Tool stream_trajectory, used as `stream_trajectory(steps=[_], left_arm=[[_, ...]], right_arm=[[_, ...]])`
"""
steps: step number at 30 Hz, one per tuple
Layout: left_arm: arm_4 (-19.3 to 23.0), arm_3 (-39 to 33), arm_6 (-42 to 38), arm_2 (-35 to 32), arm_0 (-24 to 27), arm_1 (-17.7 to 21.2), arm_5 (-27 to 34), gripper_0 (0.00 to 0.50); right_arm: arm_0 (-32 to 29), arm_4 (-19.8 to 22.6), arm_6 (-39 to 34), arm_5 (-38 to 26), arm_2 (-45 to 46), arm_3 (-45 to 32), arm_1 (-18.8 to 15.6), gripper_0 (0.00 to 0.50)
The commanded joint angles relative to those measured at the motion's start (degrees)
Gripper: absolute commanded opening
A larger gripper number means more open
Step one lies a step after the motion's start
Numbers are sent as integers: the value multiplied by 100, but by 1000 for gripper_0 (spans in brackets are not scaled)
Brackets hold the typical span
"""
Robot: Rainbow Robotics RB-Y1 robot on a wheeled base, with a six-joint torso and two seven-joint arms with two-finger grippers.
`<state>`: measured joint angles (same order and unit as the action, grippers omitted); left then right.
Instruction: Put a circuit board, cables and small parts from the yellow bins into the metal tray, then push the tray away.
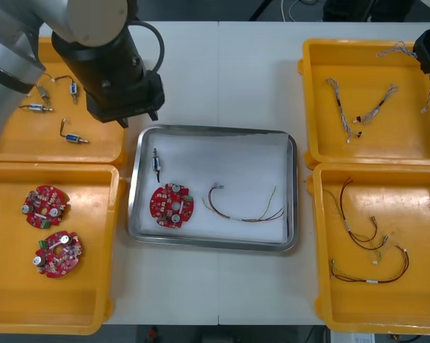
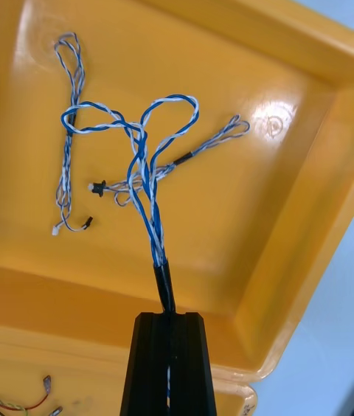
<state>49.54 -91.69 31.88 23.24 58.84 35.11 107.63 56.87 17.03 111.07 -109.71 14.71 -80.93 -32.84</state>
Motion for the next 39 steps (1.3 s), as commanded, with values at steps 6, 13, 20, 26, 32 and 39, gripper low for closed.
stream_trajectory(steps=[6, 13, 20, 26, 32, 39], left_arm=[[-436, 995, 240, -751, 453, 567, -155, 500], [-603, 1962, 424, -1164, 461, 998, -638, 500], [-735, 2788, 582, -1217, 497, 1270, -1008, 500], [-840, 3272, 697, -1217, 558, 1349, -1403, 500], [-964, 3817, 846, -1217, 584, 1340, -2010, 500], [-1095, 4388, 1215, -1217, 584, 1279, -2607, 500]], right_arm=[[-431, 178, -33, -29, -311, -1205, 190, 0], [-589, 336, -7, -29, -469, -1522, 217, 0], [-589, 582, 72, -29, -803, -1873, 234, 0], [-589, 1303, 37, -29, -1225, -2278, 234, 0], [-589, 1892, 19, -29, -1884, -2858, 270, 0], [-581, 2199, 46, -29, -2614, -3236, 498, 0]])
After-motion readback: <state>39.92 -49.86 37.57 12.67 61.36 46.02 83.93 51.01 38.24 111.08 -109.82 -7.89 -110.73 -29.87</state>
